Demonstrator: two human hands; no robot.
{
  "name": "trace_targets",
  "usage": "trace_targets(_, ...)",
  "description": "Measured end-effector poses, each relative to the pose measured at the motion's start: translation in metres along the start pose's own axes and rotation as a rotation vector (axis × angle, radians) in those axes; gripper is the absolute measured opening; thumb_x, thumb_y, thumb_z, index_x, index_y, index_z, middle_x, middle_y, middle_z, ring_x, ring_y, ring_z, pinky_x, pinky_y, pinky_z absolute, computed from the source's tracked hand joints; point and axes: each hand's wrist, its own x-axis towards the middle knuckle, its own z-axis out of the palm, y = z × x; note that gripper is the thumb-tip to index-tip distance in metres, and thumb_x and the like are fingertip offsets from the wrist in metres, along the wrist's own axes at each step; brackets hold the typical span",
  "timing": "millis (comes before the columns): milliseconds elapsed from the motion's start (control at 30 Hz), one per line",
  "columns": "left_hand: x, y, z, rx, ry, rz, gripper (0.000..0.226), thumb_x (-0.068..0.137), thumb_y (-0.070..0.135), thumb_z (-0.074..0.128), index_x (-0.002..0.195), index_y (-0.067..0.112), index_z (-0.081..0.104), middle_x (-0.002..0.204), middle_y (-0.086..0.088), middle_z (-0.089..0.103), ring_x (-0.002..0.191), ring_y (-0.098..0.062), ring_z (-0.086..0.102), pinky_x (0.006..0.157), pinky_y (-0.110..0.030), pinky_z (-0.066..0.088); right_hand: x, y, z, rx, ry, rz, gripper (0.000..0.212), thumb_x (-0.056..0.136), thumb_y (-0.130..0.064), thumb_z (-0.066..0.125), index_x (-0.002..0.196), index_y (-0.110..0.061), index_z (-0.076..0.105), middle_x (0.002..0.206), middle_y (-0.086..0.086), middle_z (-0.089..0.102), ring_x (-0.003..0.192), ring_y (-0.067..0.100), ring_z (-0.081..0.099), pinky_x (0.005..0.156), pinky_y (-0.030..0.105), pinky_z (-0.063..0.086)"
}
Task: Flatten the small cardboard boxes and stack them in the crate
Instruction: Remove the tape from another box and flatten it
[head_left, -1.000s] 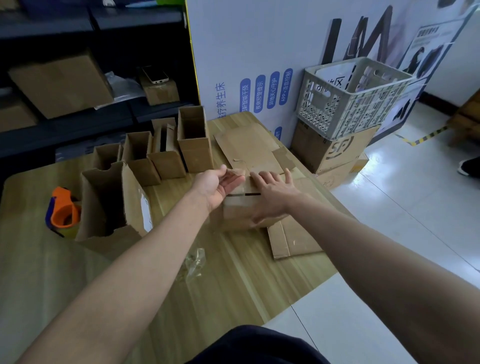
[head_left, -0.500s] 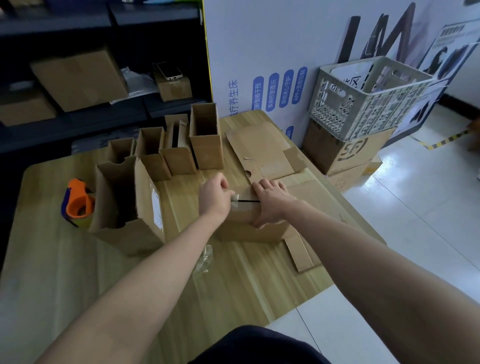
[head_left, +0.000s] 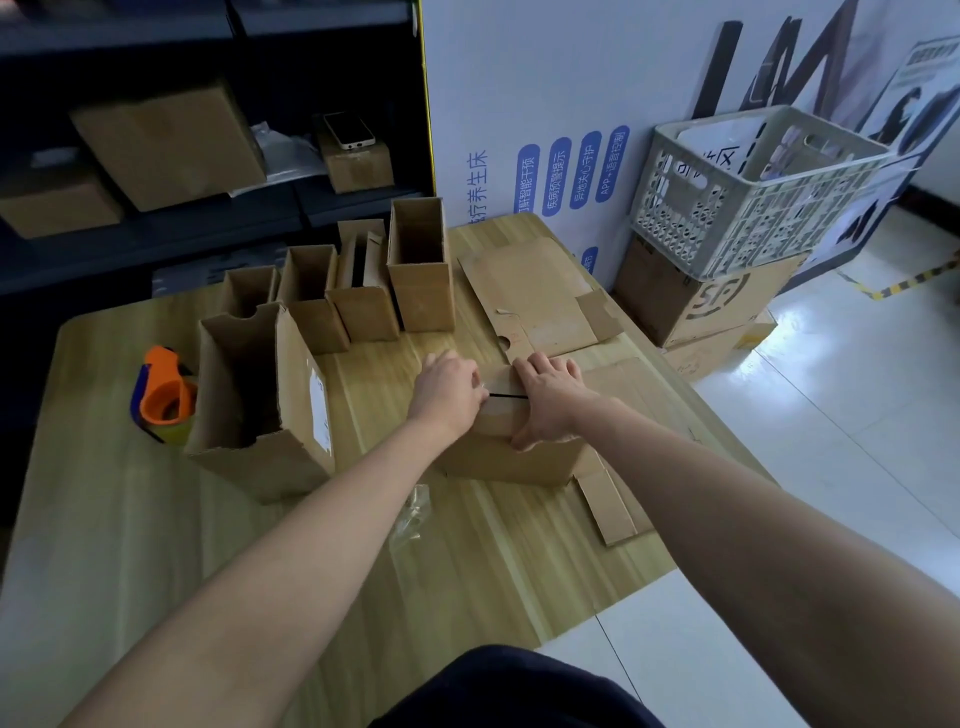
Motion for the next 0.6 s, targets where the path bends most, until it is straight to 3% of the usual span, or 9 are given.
trace_targets(100, 0.001, -0.003, -0.002, 0.041, 0.023, 0.062, 0.013, 0.091, 0.014, 0.054, 0.086, 0.006, 0.063, 0.098, -0.008, 0.057, 0.099, -0.026, 0.05, 0.085, -0.037, 0.046, -0.001, -0.001, -0.002, 0.016, -0.017, 0.01, 0.106, 0.058, -0.051, 0.08, 0.142, -0.016, 0.024, 0.128, 0.004, 0.033, 0.123, 0.027, 0.032, 0.113, 0.047, 0.017)
trace_targets(200, 0.009, -0.028, -0.01, -0.072, 0.129, -0.119, 0.016, 0.089, 0.012, 0.055, 0.074, 0.007, 0.055, 0.099, -0.009, 0.054, 0.087, -0.021, 0.051, 0.072, -0.027, 0.041, -0.003, 0.001, -0.002, 0.035, -0.014, 0.003, 0.103, 0.057, -0.048, 0.08, 0.139, -0.018, 0.026, 0.125, 0.003, 0.034, 0.121, 0.026, 0.033, 0.112, 0.047, 0.018)
trace_targets(333, 0.009, -0.059, -0.012, -0.062, 0.219, -0.325, 0.015, 0.09, 0.019, 0.055, 0.079, 0.011, 0.062, 0.11, -0.007, 0.051, 0.111, -0.029, 0.041, 0.083, -0.033, 0.035, -0.003, -0.003, -0.004, 0.033, -0.039, -0.002, 0.105, 0.059, -0.044, 0.081, 0.142, -0.017, 0.022, 0.129, 0.004, 0.033, 0.124, 0.027, 0.031, 0.113, 0.049, 0.018)
trace_targets(400, 0.008, -0.06, -0.008, -0.089, 0.265, -0.373, 0.015, 0.091, 0.018, 0.055, 0.082, 0.01, 0.064, 0.115, -0.009, 0.047, 0.106, -0.028, 0.044, 0.086, -0.034, 0.038, -0.003, -0.004, -0.005, 0.038, -0.044, 0.003, 0.105, 0.061, -0.043, 0.081, 0.143, -0.018, 0.021, 0.131, 0.004, 0.032, 0.124, 0.027, 0.031, 0.113, 0.048, 0.019)
trace_targets(500, 0.007, -0.07, -0.008, -0.304, 0.3, -0.501, 0.015, 0.092, 0.008, 0.052, 0.079, 0.007, 0.059, 0.119, -0.014, 0.049, 0.086, -0.022, 0.051, 0.077, -0.028, 0.044, -0.004, -0.004, -0.003, 0.043, -0.042, 0.008, 0.105, 0.06, -0.043, 0.081, 0.143, -0.018, 0.021, 0.132, 0.004, 0.032, 0.125, 0.027, 0.03, 0.113, 0.047, 0.019)
trace_targets(600, 0.009, -0.078, -0.008, -0.461, 0.341, -0.615, 0.016, 0.091, 0.002, 0.048, 0.084, 0.003, 0.062, 0.118, -0.018, 0.056, 0.092, -0.028, 0.059, 0.081, -0.031, 0.05, -0.004, -0.005, -0.003, 0.043, -0.045, 0.015, 0.106, 0.06, -0.044, 0.082, 0.143, -0.018, 0.021, 0.133, 0.004, 0.032, 0.126, 0.027, 0.03, 0.113, 0.049, 0.017)
